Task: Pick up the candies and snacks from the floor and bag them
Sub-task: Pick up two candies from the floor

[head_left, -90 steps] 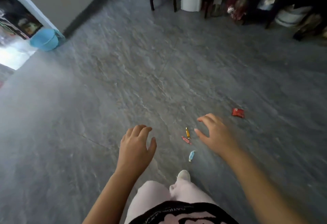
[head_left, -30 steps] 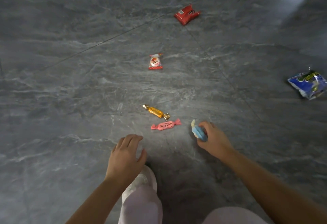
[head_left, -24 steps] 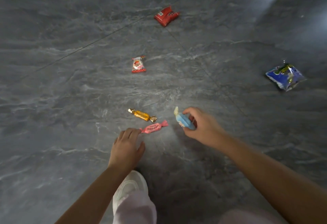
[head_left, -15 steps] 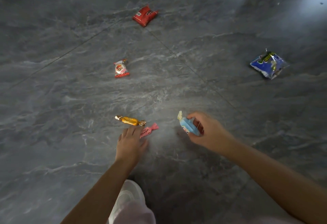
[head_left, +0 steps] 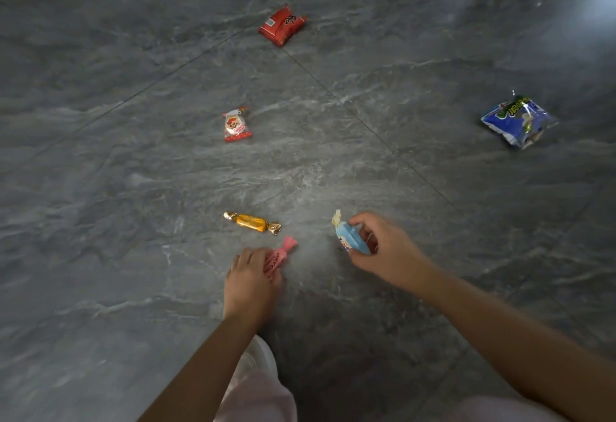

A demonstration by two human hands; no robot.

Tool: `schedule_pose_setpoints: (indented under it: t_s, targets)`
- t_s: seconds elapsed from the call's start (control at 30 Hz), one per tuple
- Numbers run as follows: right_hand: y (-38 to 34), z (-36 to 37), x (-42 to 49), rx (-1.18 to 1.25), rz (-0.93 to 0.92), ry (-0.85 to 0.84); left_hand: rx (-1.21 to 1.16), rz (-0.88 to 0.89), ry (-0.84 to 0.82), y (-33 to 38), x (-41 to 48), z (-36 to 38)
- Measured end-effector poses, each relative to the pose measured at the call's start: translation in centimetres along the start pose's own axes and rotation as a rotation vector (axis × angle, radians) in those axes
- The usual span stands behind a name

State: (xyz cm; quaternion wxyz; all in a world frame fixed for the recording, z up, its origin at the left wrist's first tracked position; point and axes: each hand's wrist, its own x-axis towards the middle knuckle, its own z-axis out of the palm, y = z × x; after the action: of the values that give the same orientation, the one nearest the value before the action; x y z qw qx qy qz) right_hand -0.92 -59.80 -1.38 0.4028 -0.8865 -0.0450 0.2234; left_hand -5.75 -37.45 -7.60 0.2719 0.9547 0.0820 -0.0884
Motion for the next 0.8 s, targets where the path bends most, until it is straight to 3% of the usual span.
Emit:
schedule_pose_setpoints:
  t_s: [0.13,0.3,0.6,0.8]
  targets:
    - [0.2,0.4,1.0,0.043,0.066,0.046,-0.119,0.087,0.129,1.2,-1.2,-4.6]
    - [-3.1,-2.9,-0.5,0.194,0.181,0.269,-0.109,0.145,0.124,5.2,-0.6,-12.9]
    - [-19.4,-15.4,-7.7,0.34,0.282,0.42,-0.107,0.186,0.078,17.8,0.1,-32.4]
    - [-31.4,-25.6,-13.3,0.488,0.336,0.633,-0.188,0.248,0.016,27.8,-1.0,-43.9]
